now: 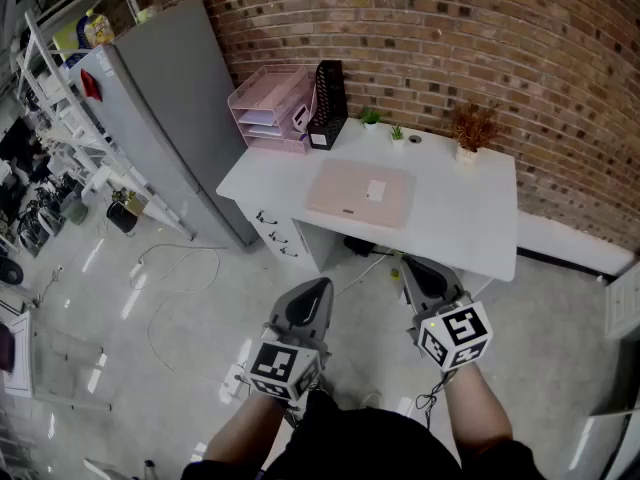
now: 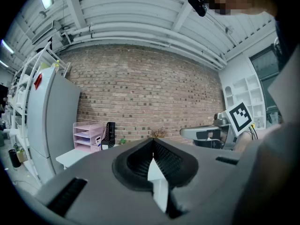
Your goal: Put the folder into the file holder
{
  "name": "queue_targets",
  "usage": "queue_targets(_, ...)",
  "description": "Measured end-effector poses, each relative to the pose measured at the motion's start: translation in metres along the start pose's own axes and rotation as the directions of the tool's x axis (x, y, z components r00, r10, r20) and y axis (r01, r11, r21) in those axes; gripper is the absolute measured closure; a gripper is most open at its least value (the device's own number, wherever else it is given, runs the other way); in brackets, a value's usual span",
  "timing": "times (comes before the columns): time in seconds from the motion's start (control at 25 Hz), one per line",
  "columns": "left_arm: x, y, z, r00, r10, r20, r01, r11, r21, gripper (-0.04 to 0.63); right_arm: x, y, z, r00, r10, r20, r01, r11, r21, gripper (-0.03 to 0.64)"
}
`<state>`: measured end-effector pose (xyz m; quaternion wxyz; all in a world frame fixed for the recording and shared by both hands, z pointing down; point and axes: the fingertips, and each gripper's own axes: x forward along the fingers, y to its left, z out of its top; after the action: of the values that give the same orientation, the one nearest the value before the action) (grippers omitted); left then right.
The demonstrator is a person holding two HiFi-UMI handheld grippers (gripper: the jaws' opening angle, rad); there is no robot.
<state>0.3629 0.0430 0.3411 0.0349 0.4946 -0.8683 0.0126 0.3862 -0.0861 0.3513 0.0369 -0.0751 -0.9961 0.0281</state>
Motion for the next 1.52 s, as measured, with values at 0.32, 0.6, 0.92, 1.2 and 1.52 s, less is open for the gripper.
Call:
queue_targets(0.32, -0.004, 0.002, -0.002, 1.000, 0.006, 0.000, -0.006, 1.000, -0.010, 0.589, 0.001, 0.005, -0.002, 1.000, 0.012, 0.003, -0.012, 1.000, 0.013, 0.614)
queue_targets(0.6, -0.007, 0.010, -0.005, 1.000, 0.011, -0.003, -0.011, 1.000, -0.015, 0.589, 0.011, 0.015, -0.006, 1.000, 0.024, -0.004, -0.024, 1.000, 0.006, 0.612)
queue_targets(0.92, -0.014, 0.039, -0.007, 0.999, 0.033, -0.006, -0.033, 0.999, -0.026, 0.589, 0.034, 0.030, -0.005, 0.999, 0.038, -0.010, -0.038, 0.999, 0.000, 0.612)
queue_targets(1.2, -0.021, 0.079, -0.011, 0.999, 0.049, -0.012, -0.049, 0.998, -0.033, 0.589, 0.069, 0.050, -0.009, 0.998, 0.053, -0.021, -0.053, 0.999, 0.007, 0.611)
queue_targets(1.52, -0.020, 0.135, -0.015, 0.999, 0.044, -0.015, -0.045, 0.997, -0.063, 0.588, 0.121, 0.070, -0.009, 0.997, 0.062, -0.043, -0.062, 0.998, 0.010, 0.570)
